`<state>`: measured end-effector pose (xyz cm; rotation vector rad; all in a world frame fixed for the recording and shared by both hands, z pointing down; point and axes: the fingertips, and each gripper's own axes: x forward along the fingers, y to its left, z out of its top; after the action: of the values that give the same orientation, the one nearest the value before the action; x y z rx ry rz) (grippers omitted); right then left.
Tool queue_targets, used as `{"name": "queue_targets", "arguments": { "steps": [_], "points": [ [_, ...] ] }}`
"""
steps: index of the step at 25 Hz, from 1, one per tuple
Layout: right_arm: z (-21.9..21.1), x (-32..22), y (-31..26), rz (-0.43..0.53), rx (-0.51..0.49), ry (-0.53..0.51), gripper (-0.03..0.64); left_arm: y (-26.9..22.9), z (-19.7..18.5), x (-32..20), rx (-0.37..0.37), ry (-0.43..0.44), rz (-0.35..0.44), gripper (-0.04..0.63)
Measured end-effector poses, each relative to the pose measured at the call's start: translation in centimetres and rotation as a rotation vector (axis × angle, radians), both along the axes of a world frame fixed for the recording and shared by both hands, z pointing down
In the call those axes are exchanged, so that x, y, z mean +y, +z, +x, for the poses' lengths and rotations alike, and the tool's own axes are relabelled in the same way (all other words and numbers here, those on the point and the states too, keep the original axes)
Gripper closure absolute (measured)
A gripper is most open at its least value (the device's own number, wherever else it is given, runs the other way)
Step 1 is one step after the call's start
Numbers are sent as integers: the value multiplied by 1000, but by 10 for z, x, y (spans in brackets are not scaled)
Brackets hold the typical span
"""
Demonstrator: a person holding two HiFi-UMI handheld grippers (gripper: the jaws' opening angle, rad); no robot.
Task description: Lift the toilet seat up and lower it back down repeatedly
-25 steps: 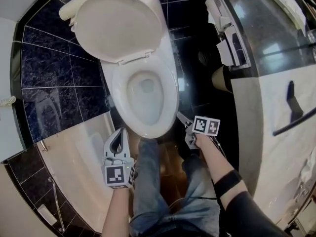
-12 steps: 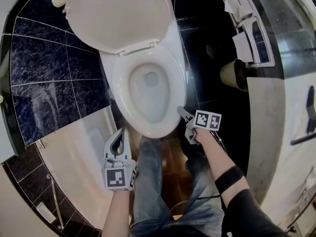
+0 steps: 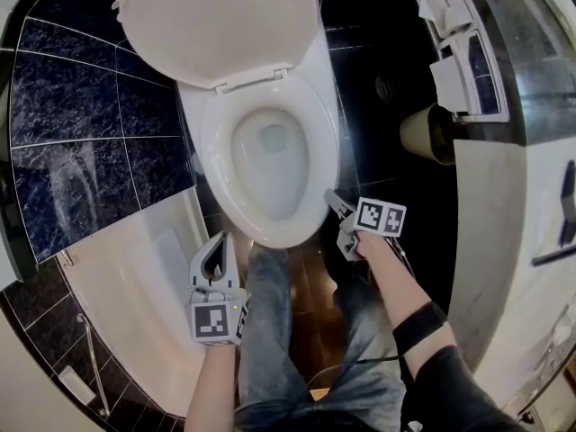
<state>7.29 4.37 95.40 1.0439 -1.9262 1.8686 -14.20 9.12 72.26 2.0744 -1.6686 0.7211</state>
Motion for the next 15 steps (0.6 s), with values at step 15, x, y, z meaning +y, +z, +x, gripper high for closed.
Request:
{"name": "queue_targets", "arguments": {
  "steps": [15],
  "points": [
    [1, 0, -28, -31, -35, 26, 505, -4, 4, 13, 45, -30, -38, 595]
  ]
}}
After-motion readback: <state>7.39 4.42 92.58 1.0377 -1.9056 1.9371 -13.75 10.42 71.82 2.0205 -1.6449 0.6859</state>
